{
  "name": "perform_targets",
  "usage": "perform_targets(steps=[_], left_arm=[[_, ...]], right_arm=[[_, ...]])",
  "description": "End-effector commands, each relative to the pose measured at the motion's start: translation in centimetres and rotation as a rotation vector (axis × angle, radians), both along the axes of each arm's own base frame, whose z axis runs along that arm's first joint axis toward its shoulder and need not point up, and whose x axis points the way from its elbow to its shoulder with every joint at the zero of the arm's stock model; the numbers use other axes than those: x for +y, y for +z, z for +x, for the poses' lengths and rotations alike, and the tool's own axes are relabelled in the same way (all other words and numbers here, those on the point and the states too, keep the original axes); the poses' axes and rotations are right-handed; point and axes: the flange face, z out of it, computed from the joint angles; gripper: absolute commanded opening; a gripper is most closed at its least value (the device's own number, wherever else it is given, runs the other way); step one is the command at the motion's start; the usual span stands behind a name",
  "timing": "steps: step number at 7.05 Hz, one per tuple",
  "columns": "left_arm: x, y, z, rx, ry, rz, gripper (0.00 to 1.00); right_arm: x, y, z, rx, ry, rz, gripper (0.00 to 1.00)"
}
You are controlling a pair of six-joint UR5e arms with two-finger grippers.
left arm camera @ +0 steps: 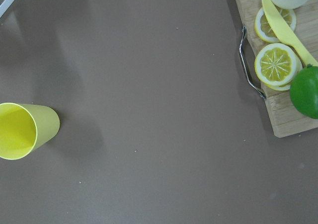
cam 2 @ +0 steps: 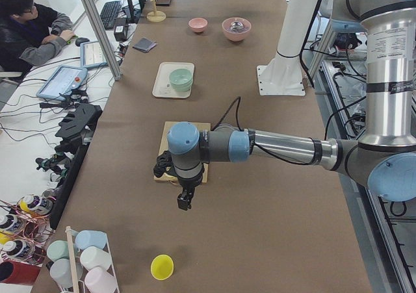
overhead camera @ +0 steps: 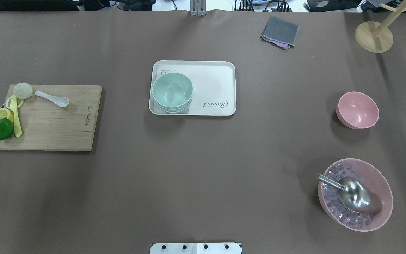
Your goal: Stack pink bowl on green and place spoon
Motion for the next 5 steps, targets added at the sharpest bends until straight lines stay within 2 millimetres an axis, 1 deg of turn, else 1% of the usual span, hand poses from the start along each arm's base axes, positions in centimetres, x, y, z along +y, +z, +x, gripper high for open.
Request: perform_targets(steps=[1, 2, 3, 4, 5], left_arm=[[-0.1, -1.5, 0.0, 0.000, 0.001, 0.041, 1.00], [-0.5, -2.2, 0.0, 0.001, 0.001, 0.060, 1.00], [-0.9, -3.5, 0.0, 0.000, 0.001, 0.086, 1.00], [-2.0, -4.7, 0.0, -0.001, 0.001, 0.113, 1.00], [-3.3, -6.3, 0.0, 0.001, 0.000, 0.146, 1.00]], right_arm=[[0.5, 0.5, 0.1, 0.002, 0.000, -0.010, 1.00], [0.5, 0.5, 0.1, 0.002, 0.000, -0.010, 1.00], [0.1, -0.9, 0.0, 0.001, -0.003, 0.021, 1.00], [-1.2, -3.5, -0.2, -0.007, -0.003, 0.077, 1.00], [-3.5, -7.3, -0.6, -0.020, -0.001, 0.152, 1.00]])
